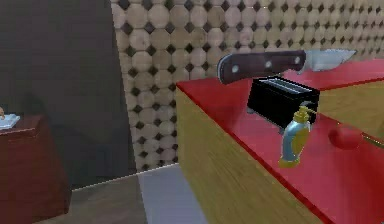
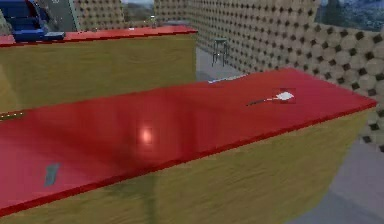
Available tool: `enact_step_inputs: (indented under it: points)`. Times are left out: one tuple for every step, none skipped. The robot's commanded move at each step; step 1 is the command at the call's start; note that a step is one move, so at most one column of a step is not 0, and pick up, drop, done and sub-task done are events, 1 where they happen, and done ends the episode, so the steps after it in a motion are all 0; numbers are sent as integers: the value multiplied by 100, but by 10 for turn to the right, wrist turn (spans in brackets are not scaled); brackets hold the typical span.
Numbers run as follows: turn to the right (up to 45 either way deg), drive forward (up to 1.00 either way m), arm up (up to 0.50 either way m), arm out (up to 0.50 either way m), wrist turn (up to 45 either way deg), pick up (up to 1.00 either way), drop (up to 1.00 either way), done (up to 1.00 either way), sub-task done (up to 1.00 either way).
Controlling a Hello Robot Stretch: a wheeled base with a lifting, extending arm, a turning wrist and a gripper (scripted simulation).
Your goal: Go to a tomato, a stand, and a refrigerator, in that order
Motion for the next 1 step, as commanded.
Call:
enact_step_inputs:
  points:
    - [390, 0, 0, 0, 0, 0, 0, 0, 0]
